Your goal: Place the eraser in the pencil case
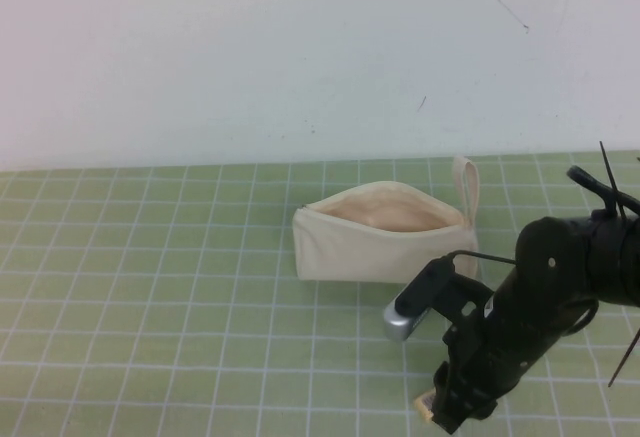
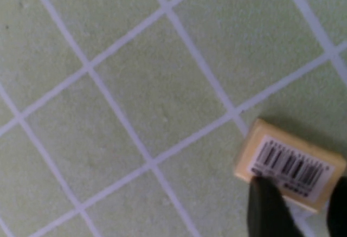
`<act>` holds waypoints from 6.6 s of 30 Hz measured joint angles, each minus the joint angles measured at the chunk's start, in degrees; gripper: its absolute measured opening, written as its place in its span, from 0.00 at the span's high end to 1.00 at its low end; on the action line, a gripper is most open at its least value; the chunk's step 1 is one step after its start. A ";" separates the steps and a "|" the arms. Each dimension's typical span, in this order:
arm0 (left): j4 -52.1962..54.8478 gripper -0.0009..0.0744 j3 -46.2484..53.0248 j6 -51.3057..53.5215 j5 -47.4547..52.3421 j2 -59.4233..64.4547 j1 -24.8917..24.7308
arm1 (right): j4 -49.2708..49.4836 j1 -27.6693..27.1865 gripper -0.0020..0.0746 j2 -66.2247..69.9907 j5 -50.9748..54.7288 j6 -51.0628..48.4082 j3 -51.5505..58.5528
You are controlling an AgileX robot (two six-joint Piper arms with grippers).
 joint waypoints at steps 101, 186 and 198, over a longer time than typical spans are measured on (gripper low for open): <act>0.00 0.99 0.00 0.00 0.00 0.00 0.00 | -15.87 12.33 0.76 7.23 27.53 -37.87 -20.98; 0.00 0.99 0.00 0.00 0.00 0.00 0.00 | -24.78 3.58 0.57 15.82 33.16 -4.05 -62.09; 0.00 0.99 0.00 0.00 0.00 0.00 0.00 | -26.87 4.57 0.97 -5.04 35.09 7.83 -64.87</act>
